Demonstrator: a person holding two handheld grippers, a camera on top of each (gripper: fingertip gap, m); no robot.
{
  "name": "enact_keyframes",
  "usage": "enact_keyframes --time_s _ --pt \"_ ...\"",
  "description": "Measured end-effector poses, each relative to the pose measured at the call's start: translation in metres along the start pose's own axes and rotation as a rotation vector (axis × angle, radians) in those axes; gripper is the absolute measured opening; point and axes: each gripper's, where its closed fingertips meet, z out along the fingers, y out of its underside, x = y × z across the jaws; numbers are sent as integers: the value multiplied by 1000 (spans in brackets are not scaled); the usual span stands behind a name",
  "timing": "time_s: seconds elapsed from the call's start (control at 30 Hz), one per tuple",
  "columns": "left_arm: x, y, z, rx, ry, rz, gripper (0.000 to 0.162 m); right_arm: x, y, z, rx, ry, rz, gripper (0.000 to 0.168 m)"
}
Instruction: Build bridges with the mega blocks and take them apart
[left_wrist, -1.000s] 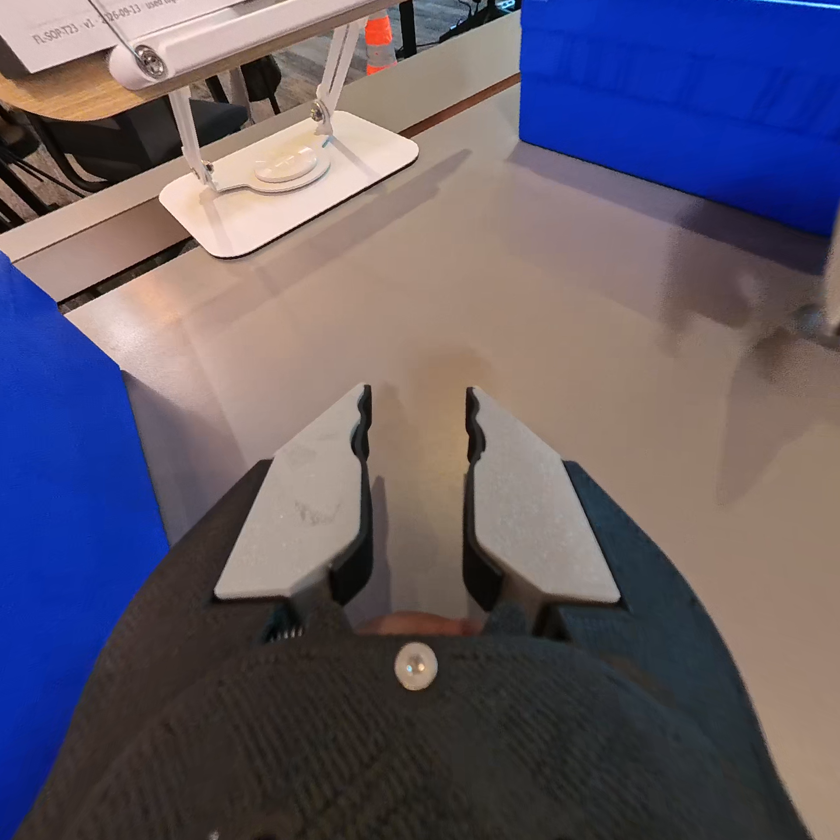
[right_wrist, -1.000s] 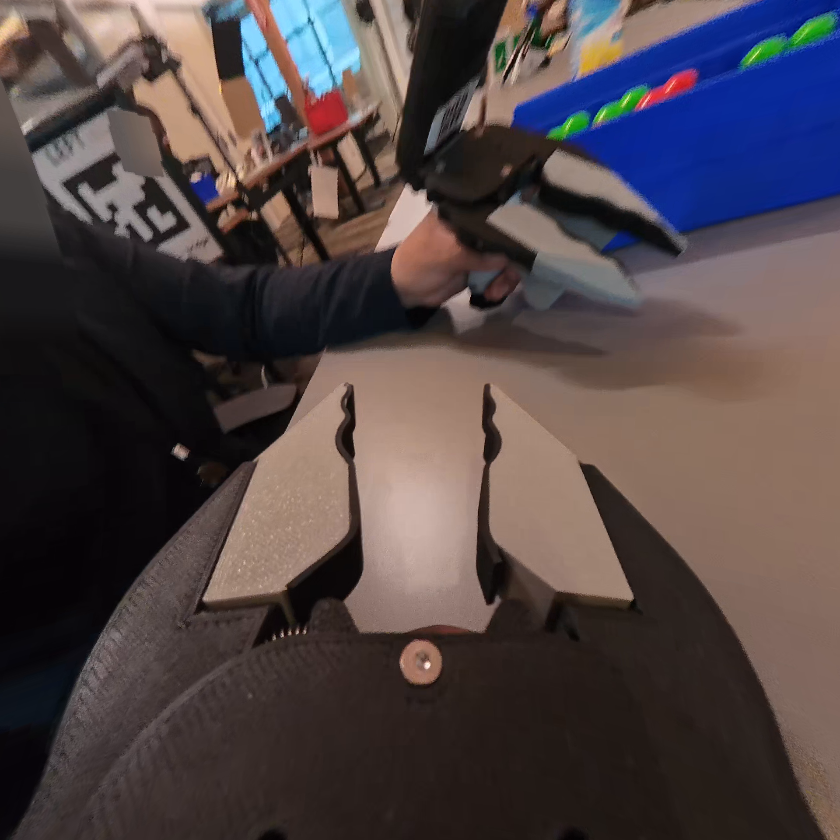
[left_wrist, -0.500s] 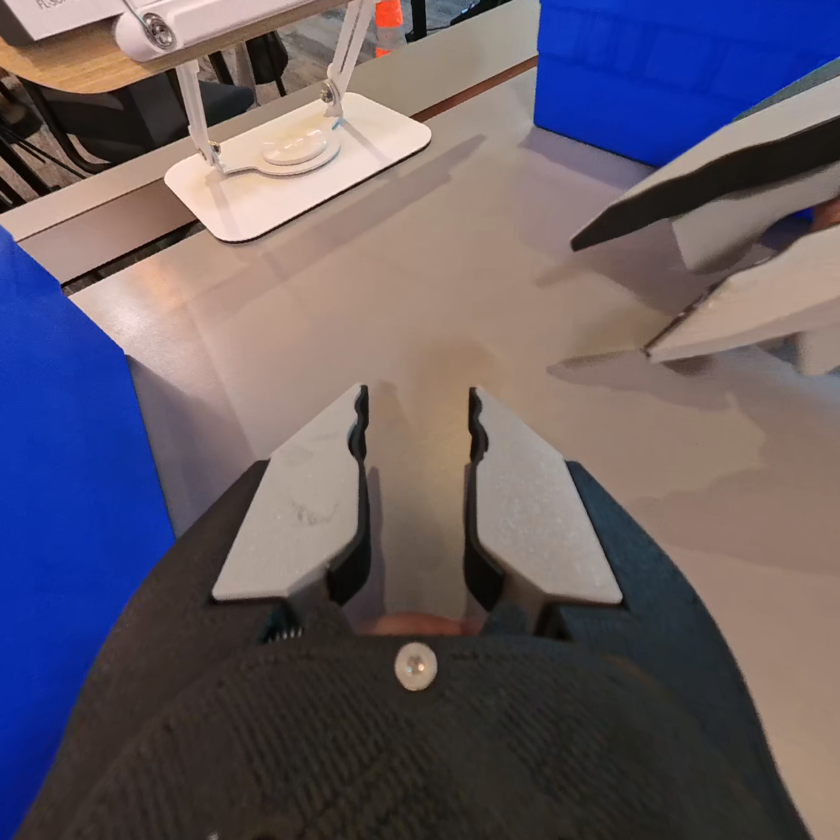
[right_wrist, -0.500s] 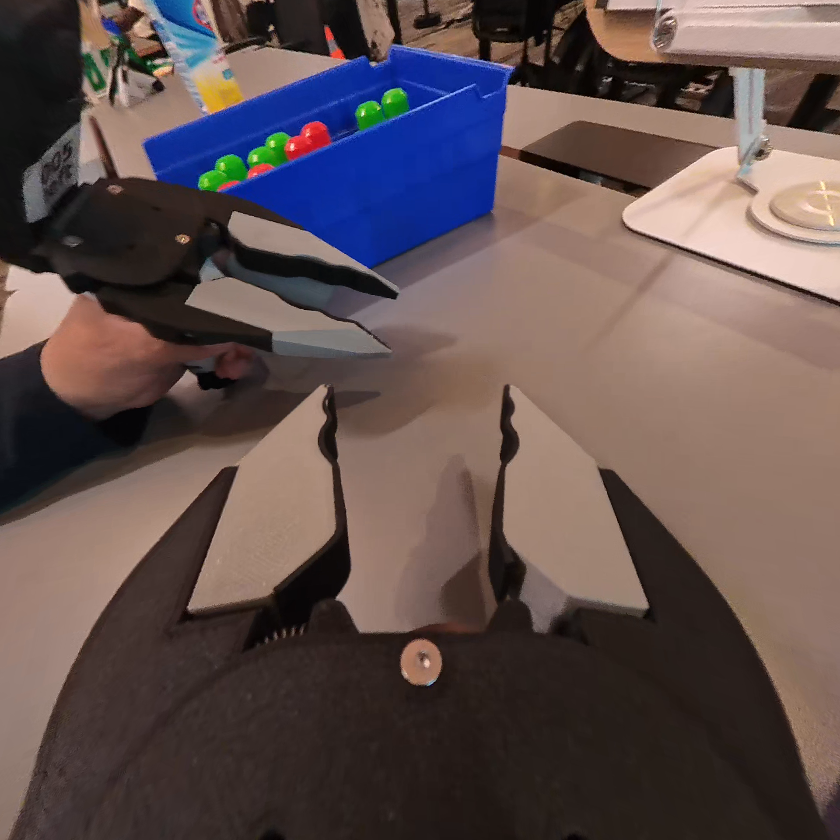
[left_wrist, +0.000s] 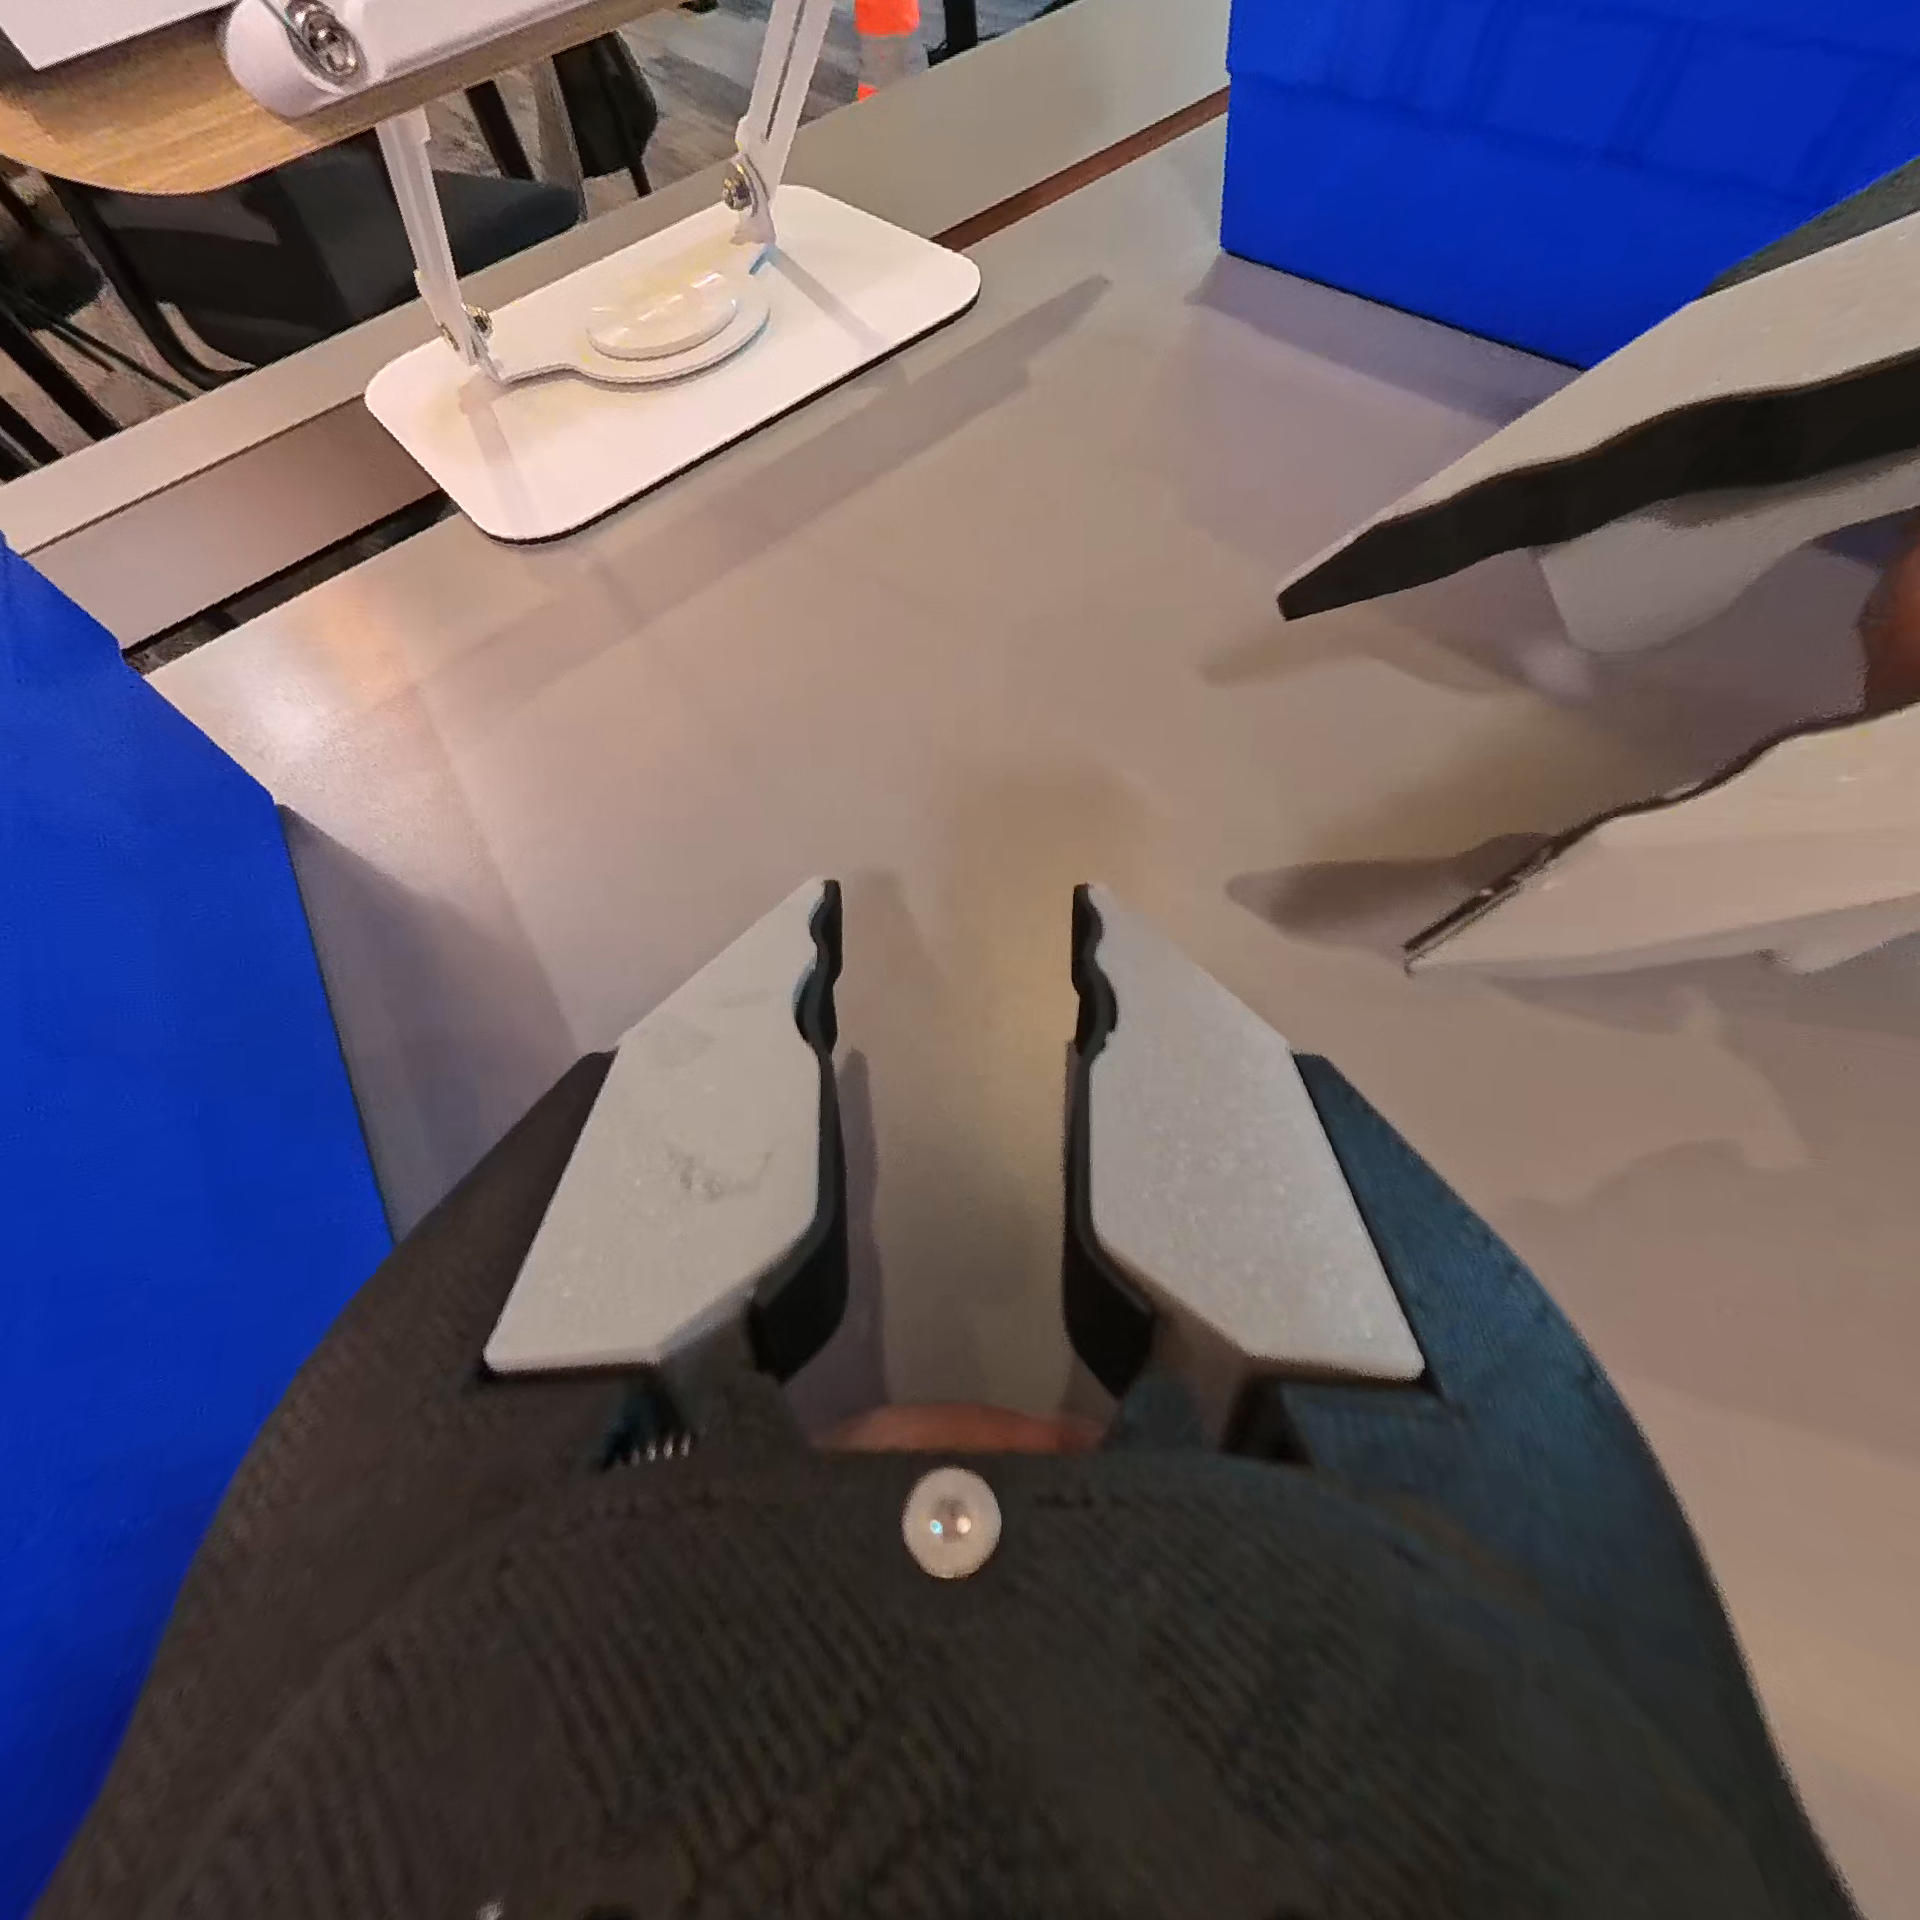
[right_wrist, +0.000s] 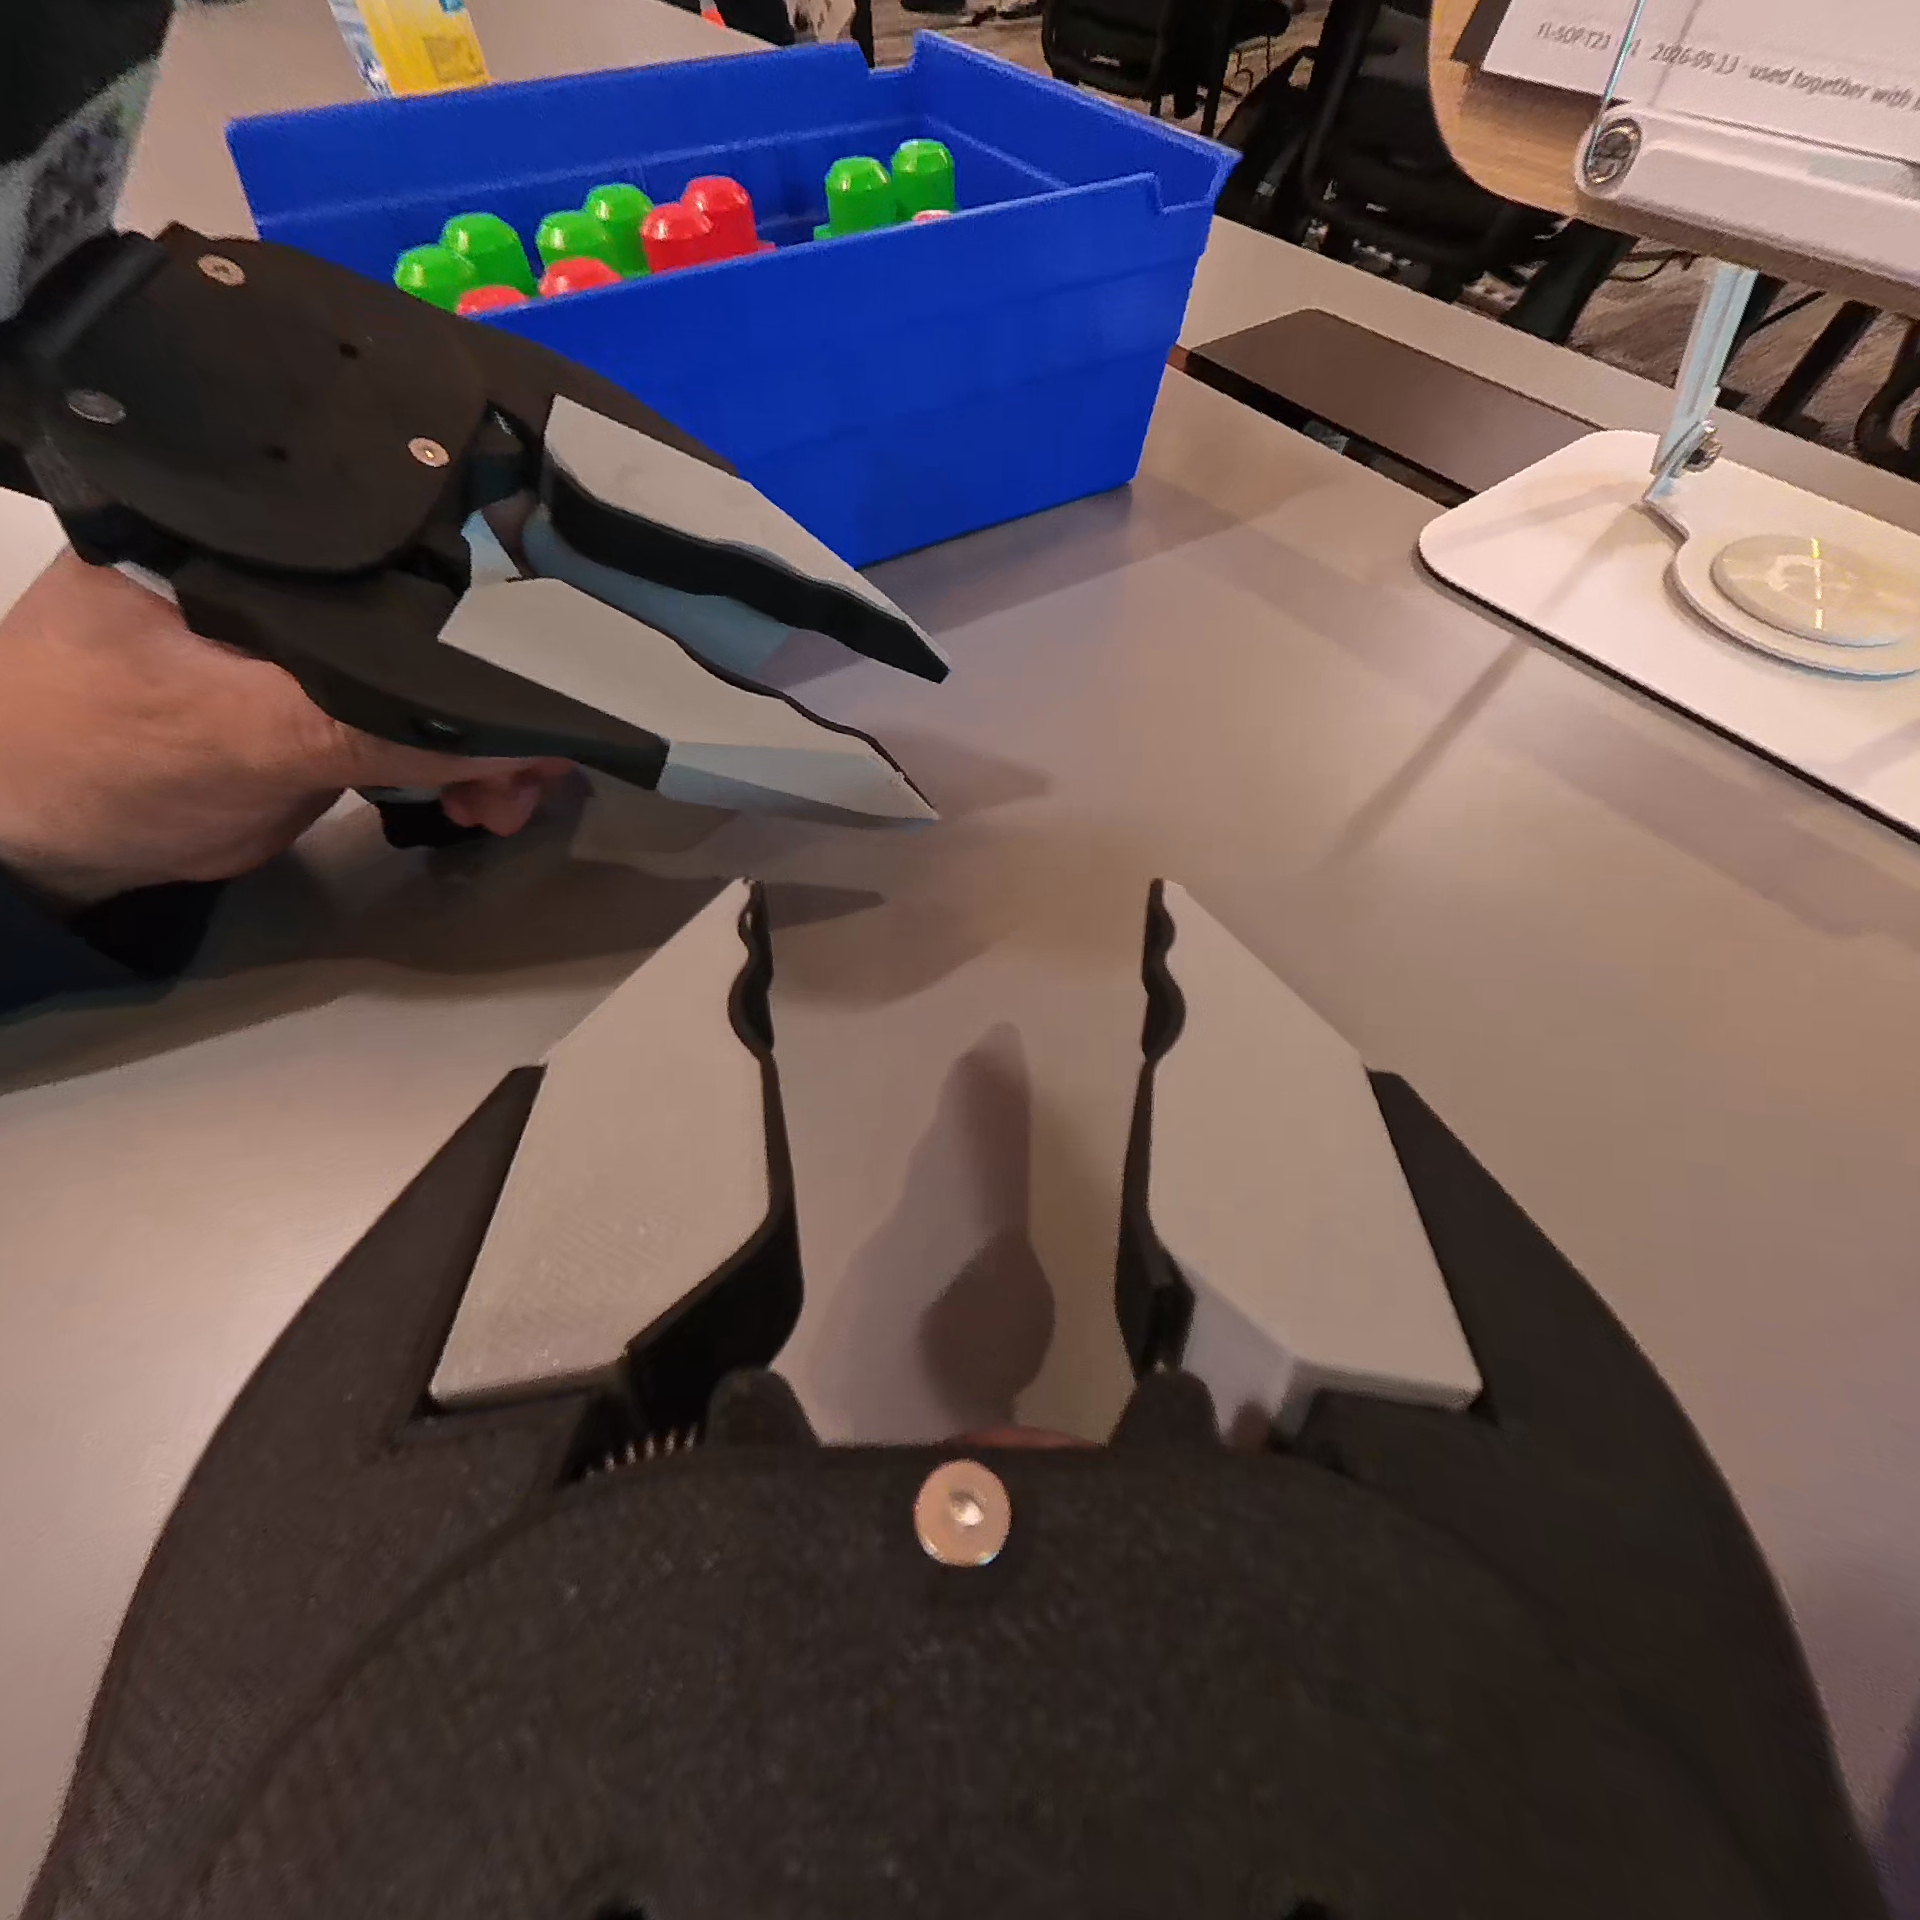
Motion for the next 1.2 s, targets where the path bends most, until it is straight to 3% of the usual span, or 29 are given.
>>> enact_keyframes --time_s 0.3,1.2 --pt "5 -1 0 2 12 14 42 7 13 -1 -24 -3 14 69" --pt "10 0 1 -7 24 36 41 13 0 -15 58 16 27 56"
